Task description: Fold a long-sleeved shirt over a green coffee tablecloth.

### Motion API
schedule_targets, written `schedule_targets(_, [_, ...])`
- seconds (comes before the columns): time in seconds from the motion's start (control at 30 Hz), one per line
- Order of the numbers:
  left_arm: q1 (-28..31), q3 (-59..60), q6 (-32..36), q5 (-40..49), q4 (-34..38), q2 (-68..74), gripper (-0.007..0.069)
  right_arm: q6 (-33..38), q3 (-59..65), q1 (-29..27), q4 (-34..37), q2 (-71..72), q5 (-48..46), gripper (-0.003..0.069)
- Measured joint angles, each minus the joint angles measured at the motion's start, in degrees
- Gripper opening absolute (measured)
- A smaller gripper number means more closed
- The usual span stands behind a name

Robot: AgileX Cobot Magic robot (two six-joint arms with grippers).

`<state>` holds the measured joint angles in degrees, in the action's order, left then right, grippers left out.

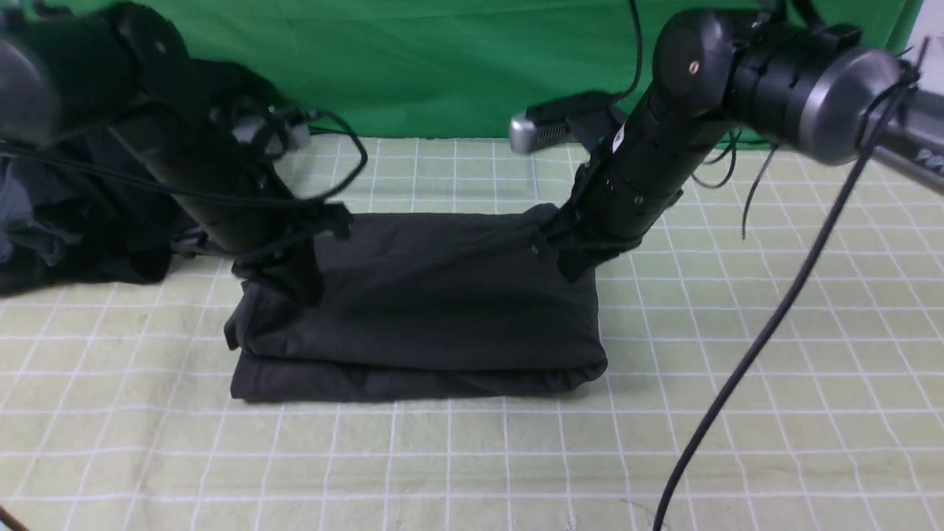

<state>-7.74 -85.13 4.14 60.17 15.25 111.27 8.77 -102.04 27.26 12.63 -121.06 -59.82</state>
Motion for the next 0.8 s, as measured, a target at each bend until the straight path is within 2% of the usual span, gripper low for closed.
schedule_targets(0.23, [-0.1,2.3,-3.1,-0.7,-6.2,4.1,-0.0006,-0.7,0.0,0.0,-1.3,-4.6,-3.3,0.0007])
schedule_targets(0.47, [0.4,2.2,-4.6,-0.3,-7.1,3.7,-0.0006,-2.0,0.0,-1.1,-3.5,-4.6,-6.1,0.0007])
schedule_targets(0.63, [0.8,2.4,-4.1,0.9,-8.8,-3.7,-0.0004,-2.0,0.0,-3.0,-4.5,-1.7,-8.8,0.0007])
schedule_targets(0.8, [0.9,2.7,-4.1,2.0,-8.5,-16.4,-0.0004,-2.1,0.1,-4.6,-5.2,10.2,-7.8,0.0007])
